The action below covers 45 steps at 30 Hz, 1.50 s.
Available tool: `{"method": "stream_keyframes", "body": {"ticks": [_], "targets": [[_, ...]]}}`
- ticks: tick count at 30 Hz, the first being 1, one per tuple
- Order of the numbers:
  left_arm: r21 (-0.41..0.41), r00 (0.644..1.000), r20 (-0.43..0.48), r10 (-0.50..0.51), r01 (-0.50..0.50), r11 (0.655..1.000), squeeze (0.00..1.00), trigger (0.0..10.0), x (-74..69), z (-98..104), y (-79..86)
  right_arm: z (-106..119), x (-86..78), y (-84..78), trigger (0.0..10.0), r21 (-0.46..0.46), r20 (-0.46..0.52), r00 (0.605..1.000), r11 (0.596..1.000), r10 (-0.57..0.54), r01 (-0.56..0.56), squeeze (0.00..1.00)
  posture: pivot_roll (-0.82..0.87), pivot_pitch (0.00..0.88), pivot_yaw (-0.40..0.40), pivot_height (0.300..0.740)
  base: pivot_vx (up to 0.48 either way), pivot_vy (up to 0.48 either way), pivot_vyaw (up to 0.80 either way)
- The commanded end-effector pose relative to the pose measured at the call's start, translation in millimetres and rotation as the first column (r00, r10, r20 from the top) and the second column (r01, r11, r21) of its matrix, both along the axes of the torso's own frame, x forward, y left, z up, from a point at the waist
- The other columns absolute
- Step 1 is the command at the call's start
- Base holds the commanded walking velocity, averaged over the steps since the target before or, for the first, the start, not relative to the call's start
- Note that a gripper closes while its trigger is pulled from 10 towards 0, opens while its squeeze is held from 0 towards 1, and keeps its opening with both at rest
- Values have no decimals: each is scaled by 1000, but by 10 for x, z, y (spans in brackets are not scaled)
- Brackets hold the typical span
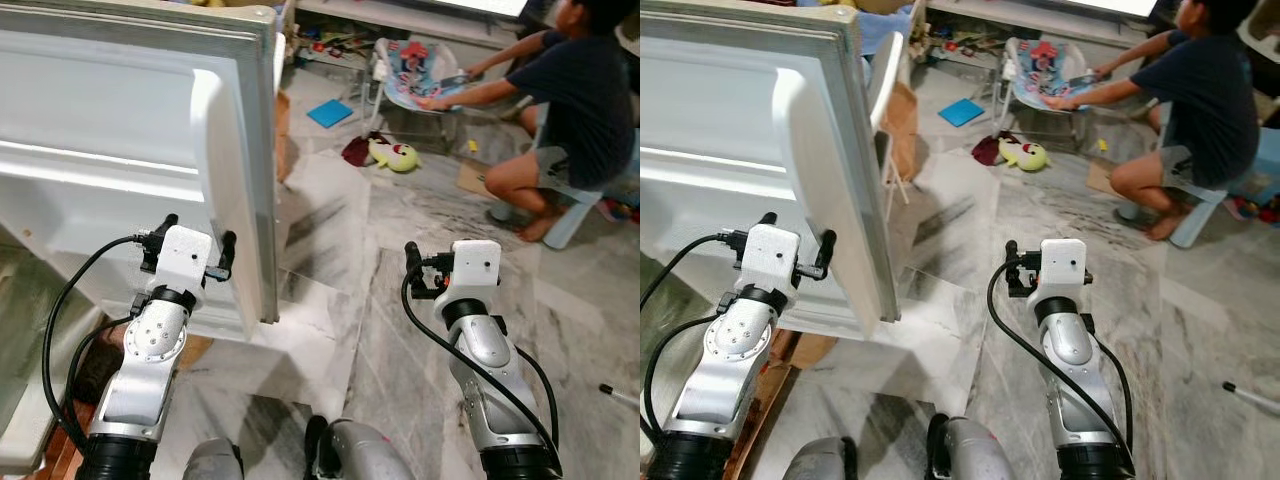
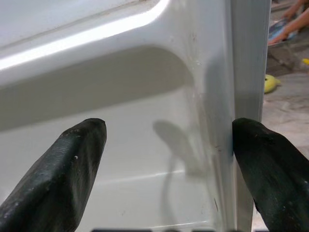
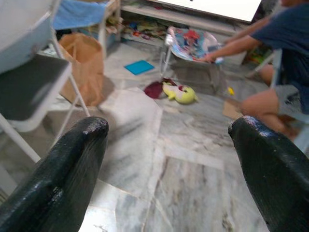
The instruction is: Restocking fridge
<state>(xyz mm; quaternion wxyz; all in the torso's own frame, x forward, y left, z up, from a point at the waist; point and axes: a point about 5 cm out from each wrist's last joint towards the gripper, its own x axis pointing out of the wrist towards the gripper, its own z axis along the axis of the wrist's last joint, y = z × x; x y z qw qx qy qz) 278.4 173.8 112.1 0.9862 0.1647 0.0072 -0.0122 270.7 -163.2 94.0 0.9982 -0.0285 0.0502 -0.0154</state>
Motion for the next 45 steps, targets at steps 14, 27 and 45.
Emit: {"method": "stream_keyframes", "body": {"ticks": [14, 27, 45], "targets": [[86, 994, -22, -105, 106, 991, 1000, 10000, -155, -40, 290, -32, -19, -69, 10000, -12, 1, 999, 999, -44, 44, 0, 66, 143, -113, 740, 0, 0, 0], [52, 994, -43, 102, -100, 994, 0, 10000, -516, -63, 764, -38, 9, -86, 10000, -24, 3, 999, 999, -43, 43, 0, 88, 143, -129, 740, 0, 0, 0], [97, 992, -34, -120, 123, 988, 0, 10000, 132, -71, -24, -31, 34, -98, 10000, -37, 18, 997, 996, -79, 80, 0, 66, 118, -123, 740, 0, 0, 0]]}}
